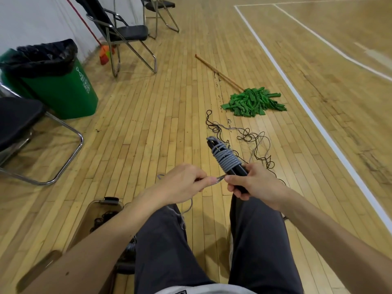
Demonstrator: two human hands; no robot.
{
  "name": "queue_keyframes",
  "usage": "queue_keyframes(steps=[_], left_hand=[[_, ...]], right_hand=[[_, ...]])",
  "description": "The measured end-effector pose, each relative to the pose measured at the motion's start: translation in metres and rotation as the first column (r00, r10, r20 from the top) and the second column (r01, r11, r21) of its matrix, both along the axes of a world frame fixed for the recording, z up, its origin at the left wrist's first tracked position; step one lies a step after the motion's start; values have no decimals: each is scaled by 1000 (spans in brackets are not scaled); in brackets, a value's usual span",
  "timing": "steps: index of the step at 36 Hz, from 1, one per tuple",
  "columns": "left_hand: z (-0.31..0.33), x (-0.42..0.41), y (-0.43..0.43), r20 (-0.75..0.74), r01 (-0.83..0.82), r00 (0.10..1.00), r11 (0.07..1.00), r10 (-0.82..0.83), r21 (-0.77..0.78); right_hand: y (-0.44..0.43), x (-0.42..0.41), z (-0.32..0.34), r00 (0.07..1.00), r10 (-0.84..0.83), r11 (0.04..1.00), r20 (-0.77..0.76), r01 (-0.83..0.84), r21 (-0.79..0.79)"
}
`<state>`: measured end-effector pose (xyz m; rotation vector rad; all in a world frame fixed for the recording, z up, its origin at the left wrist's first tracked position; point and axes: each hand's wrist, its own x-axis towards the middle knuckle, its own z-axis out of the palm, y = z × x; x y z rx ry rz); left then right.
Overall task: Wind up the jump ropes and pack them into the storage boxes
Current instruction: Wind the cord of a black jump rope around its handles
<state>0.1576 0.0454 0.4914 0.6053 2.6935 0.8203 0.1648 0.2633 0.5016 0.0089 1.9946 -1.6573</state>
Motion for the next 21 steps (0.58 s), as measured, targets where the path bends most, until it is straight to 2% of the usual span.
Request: queue_keyframes(steps=[4, 8, 10, 17, 21], left_hand=[[9, 5, 2, -43, 45, 998, 994, -49, -96], [19, 13, 9, -180, 89, 969, 915, -172, -393], [25, 18, 12, -258, 87, 937, 874, -234, -478], [48, 24, 18, -328, 92, 881, 803, -342, -588], [70, 18, 19, -355, 90, 853, 778, -383, -622]], right_hand=[[1, -2, -2, 999, 24, 999, -31, -22, 46], [-2, -2, -5, 993, 68, 987, -100, -52, 153], [-3, -3, -9, 989, 81, 978, -124, -55, 201], [-4, -1, -13, 988, 97, 978, -117, -73, 193], [-7, 1, -9, 993, 78, 991, -91, -67, 119]])
